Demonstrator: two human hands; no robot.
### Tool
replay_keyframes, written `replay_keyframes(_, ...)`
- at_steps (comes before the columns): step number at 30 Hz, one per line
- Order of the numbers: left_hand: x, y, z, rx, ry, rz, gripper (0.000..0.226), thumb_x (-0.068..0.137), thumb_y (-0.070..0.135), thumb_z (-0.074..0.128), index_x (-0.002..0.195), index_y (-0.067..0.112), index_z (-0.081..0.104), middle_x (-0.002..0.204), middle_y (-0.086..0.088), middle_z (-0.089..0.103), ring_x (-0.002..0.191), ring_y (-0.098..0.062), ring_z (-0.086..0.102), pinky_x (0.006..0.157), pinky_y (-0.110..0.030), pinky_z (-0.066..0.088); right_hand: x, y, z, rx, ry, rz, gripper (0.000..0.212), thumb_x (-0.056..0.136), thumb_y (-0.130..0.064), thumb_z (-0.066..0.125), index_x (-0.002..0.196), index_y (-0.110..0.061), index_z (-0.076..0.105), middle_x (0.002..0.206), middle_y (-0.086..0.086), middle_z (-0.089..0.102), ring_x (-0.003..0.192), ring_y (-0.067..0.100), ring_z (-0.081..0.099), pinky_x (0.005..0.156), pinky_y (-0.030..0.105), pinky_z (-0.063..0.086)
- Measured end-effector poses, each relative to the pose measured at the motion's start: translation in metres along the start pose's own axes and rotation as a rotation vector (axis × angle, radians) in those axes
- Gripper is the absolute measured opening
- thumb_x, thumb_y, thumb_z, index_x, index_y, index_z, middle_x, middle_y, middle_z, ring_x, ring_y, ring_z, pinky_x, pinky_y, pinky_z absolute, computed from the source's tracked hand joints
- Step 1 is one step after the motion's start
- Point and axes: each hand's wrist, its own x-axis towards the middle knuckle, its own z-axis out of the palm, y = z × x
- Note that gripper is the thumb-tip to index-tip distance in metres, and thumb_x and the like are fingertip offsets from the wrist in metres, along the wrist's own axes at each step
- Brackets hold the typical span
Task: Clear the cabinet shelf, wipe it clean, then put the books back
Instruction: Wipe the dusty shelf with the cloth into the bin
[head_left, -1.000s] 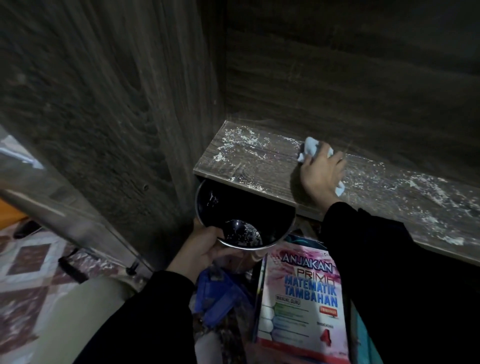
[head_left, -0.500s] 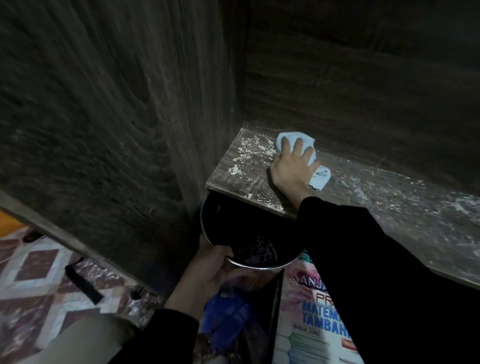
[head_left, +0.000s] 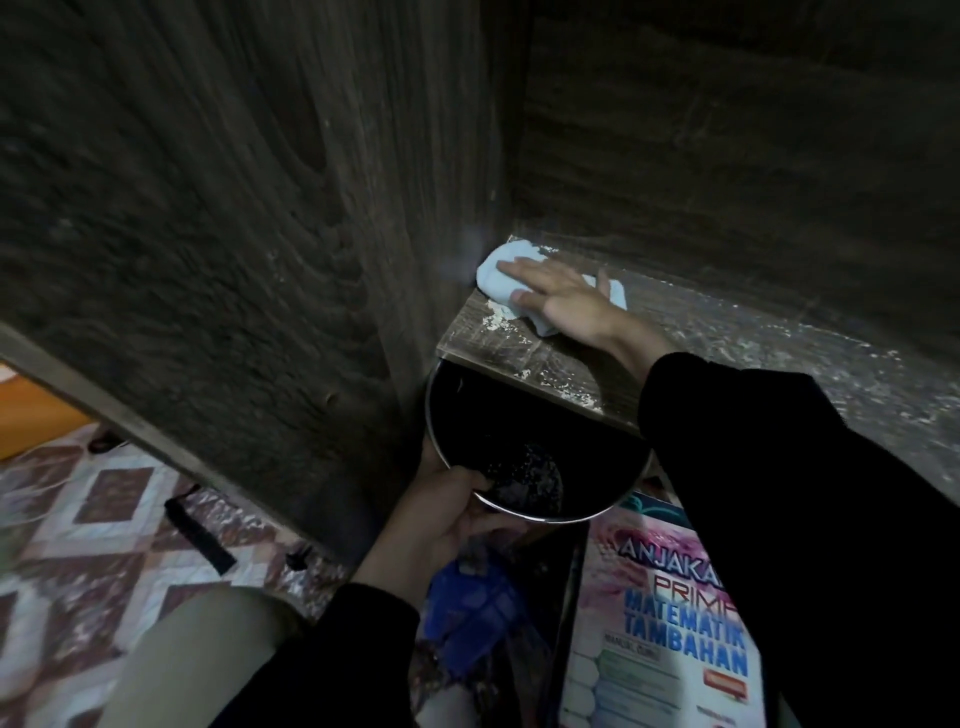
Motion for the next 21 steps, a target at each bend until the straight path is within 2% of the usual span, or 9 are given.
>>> replay_keyframes(2,0.000,-0.002,-0.001,0.025,0.002,0.018,0.089,0.083,-0.023,0.032,0.145,0.040,0.024,0.123,-0.005,0.053,0.086,-0.036,0.061,0.060,-0.059,0.052,-0.010,-0.002,0.003,-0.069,-0.038,-0.043,0.042,0.099,-0.045,0.038,0.139,-0.055,0.032,0.157,-0.019,0.017,0.146,0.008,0.002,0.112,0.056,-0.013)
replay_keyframes(4,-0.003,-0.003,0.000,0.045,0.022,0.049,0.101,0.085,-0.022,0.036,0.148,0.049,0.001,0.138,0.003,0.040,0.087,-0.031,0.061,0.063,-0.058,0.054,-0.024,-0.004,0.006,-0.120,-0.067,-0.079,0.043,0.099,-0.046,0.039,0.139,-0.056,0.029,0.158,-0.019,0.013,0.147,0.009,0.000,0.113,0.055,-0.009)
replay_keyframes(7,-0.009,-0.007,0.003,0.072,0.042,0.098,0.109,0.087,-0.019,0.042,0.141,0.053,-0.018,0.138,0.009,0.032,0.091,-0.028,0.060,0.065,-0.051,0.057,-0.045,-0.010,0.012,-0.176,-0.087,-0.116,0.044,0.100,-0.047,0.037,0.141,-0.056,0.025,0.158,-0.019,0.008,0.147,0.009,-0.002,0.113,0.053,-0.005)
replay_keyframes(9,-0.013,-0.008,0.005,0.100,0.049,0.123,0.110,0.089,-0.017,0.045,0.138,0.055,-0.021,0.146,0.009,0.030,0.107,-0.031,0.058,0.060,-0.045,0.059,-0.057,-0.012,0.015,-0.225,-0.094,-0.137,0.045,0.101,-0.046,0.036,0.142,-0.055,0.022,0.159,-0.018,0.006,0.147,0.011,-0.002,0.113,0.053,-0.002)
replay_keyframes(11,-0.019,-0.008,0.007,0.149,0.057,0.140,0.108,0.091,-0.014,0.046,0.137,0.056,-0.022,0.150,0.009,0.029,0.114,-0.030,0.056,0.056,-0.039,0.059,-0.068,-0.012,0.017,-0.271,-0.101,-0.157,0.046,0.101,-0.044,0.035,0.143,-0.054,0.021,0.159,-0.017,0.005,0.147,0.013,-0.001,0.113,0.054,0.000)
replay_keyframes(14,-0.021,-0.009,0.007,0.185,0.068,0.137,0.104,0.091,-0.015,0.042,0.140,0.053,-0.021,0.151,0.004,0.033,0.108,-0.029,0.058,0.050,-0.032,0.057,-0.082,-0.010,0.019,-0.327,-0.097,-0.210,0.049,0.101,-0.036,0.039,0.145,-0.051,0.021,0.160,-0.014,0.006,0.147,0.018,0.003,0.112,0.058,0.008)
replay_keyframes(17,-0.021,-0.010,0.006,0.206,0.096,0.144,0.103,0.091,-0.016,0.038,0.141,0.051,-0.021,0.150,0.001,0.033,0.102,-0.027,0.059,0.047,-0.030,0.056,-0.095,-0.003,0.023,-0.364,-0.043,-0.272,0.054,0.099,-0.026,0.046,0.144,-0.049,0.028,0.159,-0.011,0.015,0.142,0.021,0.015,0.108,0.058,0.023)
replay_keyframes(19,-0.020,-0.010,0.006,0.214,0.106,0.161,0.102,0.090,-0.016,0.037,0.142,0.051,-0.019,0.149,0.000,0.035,0.096,-0.024,0.060,0.046,-0.030,0.055,-0.103,0.002,0.027,-0.348,0.022,-0.320,0.055,0.096,-0.018,0.050,0.141,-0.046,0.037,0.157,-0.008,0.024,0.136,0.023,0.025,0.105,0.054,0.031)
replay_keyframes(21,-0.020,-0.010,0.006,0.220,0.112,0.170,0.101,0.090,-0.015,0.039,0.143,0.050,-0.017,0.148,-0.001,0.037,0.092,-0.023,0.060,0.045,-0.030,0.055,-0.108,0.005,0.027,-0.212,0.063,-0.360,0.053,0.093,-0.010,0.052,0.138,-0.038,0.046,0.153,-0.002,0.034,0.134,0.023,0.032,0.108,0.047,0.029)
